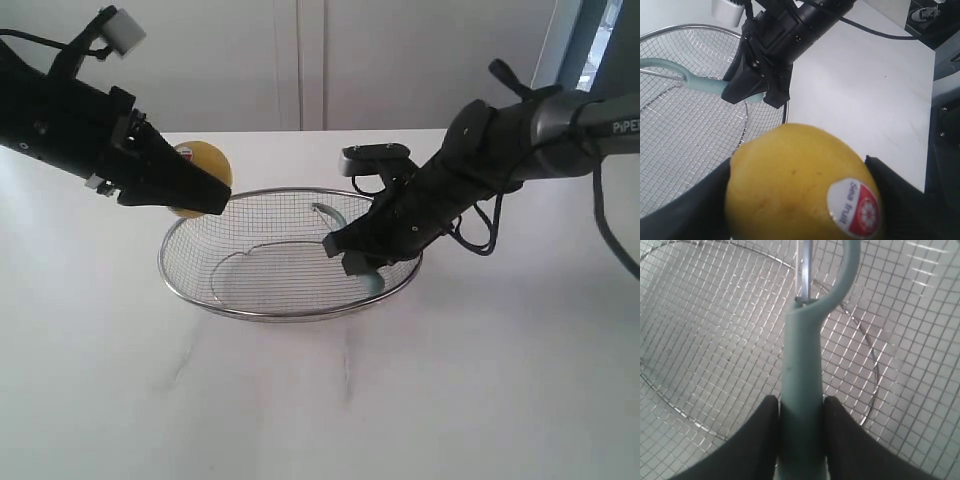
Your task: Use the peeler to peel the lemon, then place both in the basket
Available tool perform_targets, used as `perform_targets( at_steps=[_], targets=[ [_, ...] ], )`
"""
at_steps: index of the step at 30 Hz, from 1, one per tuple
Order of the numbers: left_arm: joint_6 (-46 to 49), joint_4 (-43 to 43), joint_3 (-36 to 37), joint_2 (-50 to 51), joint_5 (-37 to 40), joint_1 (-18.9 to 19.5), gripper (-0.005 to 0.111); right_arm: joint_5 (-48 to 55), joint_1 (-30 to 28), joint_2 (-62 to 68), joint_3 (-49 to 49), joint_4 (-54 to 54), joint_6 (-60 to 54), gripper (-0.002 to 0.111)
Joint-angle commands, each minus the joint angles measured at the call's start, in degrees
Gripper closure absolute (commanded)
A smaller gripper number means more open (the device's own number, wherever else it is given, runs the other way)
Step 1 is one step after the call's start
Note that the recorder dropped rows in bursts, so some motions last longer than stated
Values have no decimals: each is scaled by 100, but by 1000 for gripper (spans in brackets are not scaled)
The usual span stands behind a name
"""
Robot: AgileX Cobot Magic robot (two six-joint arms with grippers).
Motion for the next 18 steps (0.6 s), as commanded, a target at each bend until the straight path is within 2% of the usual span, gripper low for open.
perform_targets(
  at_steps=[1, 4, 6, 15, 18],
  targets=[
    [-20, -149, 21, -44, 73, -8, 107, -21, -36, 82, -13, 55, -63, 108],
    [-20, -149, 21, -44, 73, -8, 107, -21, -36, 115, -13, 55, -26, 107],
    [-20, -149, 21, -44, 73, -8, 107, -21, -36, 107, -13, 55, -26, 102],
    [-20, -162, 21, -44, 64, -8, 107, -66, -36, 96, -24, 94, -26, 63],
    [-20, -162, 21, -44, 64, -8, 107, -66, -36, 36, -63, 95, -26, 56]
  ],
)
